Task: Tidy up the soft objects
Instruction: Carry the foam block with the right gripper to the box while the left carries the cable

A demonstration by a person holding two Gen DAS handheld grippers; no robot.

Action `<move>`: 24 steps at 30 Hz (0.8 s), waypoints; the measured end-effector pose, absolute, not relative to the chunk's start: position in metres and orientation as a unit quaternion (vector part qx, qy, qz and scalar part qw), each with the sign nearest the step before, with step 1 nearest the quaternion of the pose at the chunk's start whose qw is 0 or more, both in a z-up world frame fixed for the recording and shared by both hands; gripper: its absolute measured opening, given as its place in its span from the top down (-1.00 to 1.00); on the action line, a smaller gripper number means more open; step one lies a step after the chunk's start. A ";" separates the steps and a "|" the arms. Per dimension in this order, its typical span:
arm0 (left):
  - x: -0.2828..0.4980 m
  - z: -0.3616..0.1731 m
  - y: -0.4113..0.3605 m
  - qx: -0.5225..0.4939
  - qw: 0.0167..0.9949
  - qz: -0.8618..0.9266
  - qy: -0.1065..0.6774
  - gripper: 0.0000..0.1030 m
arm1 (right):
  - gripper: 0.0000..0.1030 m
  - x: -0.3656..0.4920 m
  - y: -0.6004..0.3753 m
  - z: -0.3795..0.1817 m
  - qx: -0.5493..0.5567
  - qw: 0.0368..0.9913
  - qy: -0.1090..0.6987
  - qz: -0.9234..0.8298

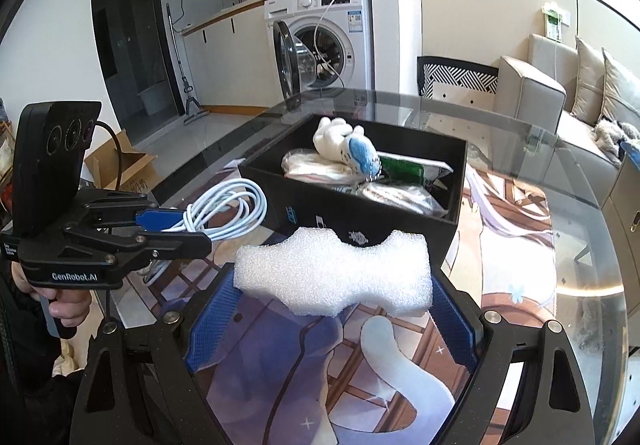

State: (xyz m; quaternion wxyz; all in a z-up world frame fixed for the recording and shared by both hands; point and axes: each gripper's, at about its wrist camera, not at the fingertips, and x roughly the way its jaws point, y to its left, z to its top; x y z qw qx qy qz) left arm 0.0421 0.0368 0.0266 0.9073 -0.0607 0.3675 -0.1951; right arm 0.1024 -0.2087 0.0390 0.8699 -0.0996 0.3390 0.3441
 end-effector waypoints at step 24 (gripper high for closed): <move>0.056 0.059 0.051 -0.118 0.928 -0.167 0.310 0.45 | -0.77 0.115 -0.227 0.072 -0.064 0.901 0.290 0.315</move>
